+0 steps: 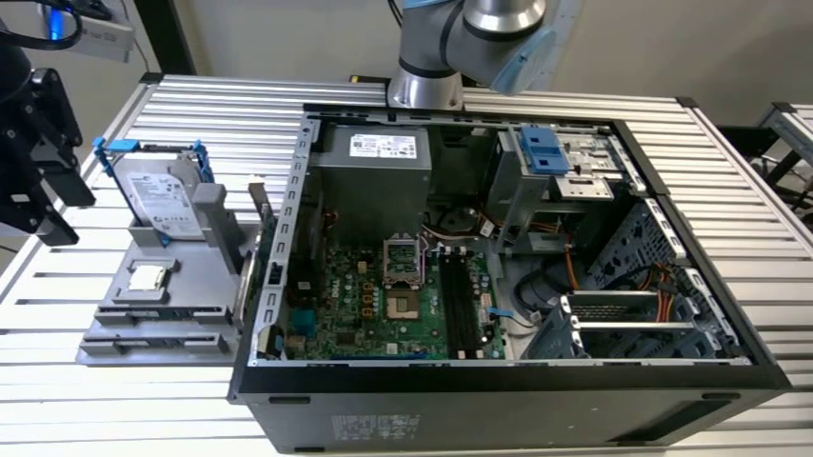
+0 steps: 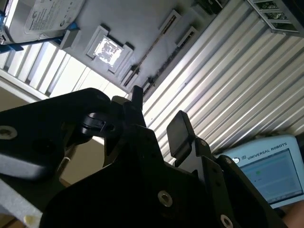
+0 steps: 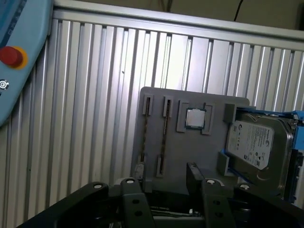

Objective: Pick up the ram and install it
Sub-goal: 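Pick up the ram and move it above insertion slot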

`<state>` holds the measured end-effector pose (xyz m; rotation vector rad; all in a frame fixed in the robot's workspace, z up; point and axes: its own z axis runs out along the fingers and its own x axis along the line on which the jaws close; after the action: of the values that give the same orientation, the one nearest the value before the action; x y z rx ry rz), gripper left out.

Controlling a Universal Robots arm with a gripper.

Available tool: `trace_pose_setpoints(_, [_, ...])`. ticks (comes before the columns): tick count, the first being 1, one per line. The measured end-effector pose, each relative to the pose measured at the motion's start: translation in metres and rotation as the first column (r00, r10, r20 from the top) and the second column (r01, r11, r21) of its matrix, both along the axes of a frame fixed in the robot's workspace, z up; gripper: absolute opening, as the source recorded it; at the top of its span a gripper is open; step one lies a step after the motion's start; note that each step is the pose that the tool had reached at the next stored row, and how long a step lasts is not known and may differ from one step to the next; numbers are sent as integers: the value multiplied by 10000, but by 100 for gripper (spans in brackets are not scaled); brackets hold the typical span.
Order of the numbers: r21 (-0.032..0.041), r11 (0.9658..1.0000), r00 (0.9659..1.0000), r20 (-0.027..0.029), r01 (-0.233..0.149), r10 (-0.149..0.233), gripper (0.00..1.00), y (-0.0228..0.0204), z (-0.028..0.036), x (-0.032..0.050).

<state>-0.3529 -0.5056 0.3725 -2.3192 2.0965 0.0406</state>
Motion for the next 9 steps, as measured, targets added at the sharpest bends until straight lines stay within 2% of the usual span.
trace_pose_setpoints(9, [-1,9996,9996,-1,296,-296,100,5,-82,-11])
